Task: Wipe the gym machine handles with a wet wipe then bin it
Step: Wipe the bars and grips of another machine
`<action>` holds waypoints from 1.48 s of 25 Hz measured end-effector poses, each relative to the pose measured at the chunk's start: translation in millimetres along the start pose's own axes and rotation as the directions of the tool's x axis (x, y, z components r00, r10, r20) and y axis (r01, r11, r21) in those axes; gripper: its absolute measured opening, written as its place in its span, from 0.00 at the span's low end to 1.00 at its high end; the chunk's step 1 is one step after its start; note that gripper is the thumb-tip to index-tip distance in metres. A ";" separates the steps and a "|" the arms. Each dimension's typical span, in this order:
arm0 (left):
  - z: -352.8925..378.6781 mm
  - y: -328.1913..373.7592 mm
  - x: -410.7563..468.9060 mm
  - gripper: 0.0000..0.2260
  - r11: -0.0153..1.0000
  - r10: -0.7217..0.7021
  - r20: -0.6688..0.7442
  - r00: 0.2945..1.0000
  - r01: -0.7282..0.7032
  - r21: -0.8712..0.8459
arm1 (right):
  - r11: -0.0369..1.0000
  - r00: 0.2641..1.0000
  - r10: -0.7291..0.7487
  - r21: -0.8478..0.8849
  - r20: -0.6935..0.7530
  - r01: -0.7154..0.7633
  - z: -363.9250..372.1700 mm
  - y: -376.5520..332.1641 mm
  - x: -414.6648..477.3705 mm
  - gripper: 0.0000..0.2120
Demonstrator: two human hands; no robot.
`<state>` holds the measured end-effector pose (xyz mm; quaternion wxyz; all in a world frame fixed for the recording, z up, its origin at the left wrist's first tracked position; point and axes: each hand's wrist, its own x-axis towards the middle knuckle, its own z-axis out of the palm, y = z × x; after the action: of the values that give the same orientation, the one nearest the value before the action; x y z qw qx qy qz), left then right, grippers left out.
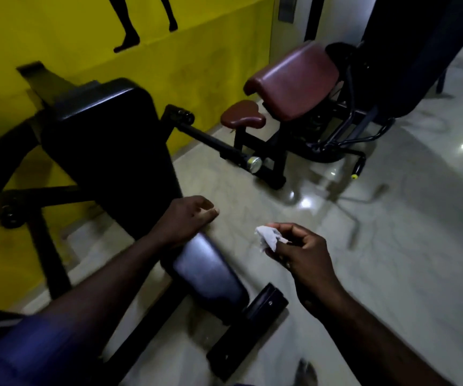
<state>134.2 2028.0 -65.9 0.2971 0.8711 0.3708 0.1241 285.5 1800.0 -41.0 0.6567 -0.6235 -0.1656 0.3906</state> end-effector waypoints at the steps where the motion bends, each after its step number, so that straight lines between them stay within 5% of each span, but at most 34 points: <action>1: 14.3 25.5 10.9 0.14 0.999 -0.015 -0.028 0.999 0.014 -0.033 | 0.999 1.000 -0.006 -0.040 0.023 0.007 -29.2 -12.1 12.7 0.06; 7: 70.1 114.2 69.3 0.10 0.989 -0.124 -0.143 0.982 0.111 -0.098 | 0.999 0.998 -0.009 -0.043 0.061 0.012 -133.2 -66.1 84.7 0.13; 15: 94.3 107.4 171.5 0.06 0.969 -0.245 -0.446 0.861 0.197 -0.152 | 0.985 0.957 0.046 -0.175 0.287 0.005 -145.1 -89.8 230.7 0.18; 21: 109.8 69.8 239.8 0.10 0.924 -0.374 -0.580 0.724 0.347 -0.162 | 0.967 0.850 0.232 -0.203 0.474 -0.152 -116.9 -107.8 378.6 0.03; 29: 86.0 66.0 279.6 0.19 0.789 -0.577 -0.543 0.610 0.588 -0.178 | 0.929 0.675 0.158 -0.341 0.720 0.147 -1.1 -104.7 521.4 0.12; 37: 71.6 58.0 321.5 0.19 0.556 -0.773 -0.495 0.396 0.799 -0.230 | 0.765 0.362 0.017 -0.245 0.932 0.595 164.0 -87.8 636.8 0.10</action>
<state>421.8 2197.1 -88.6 0.1819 0.5246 0.8066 0.2028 604.5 2378.6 -102.0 0.3138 -0.4319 -0.7067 0.4643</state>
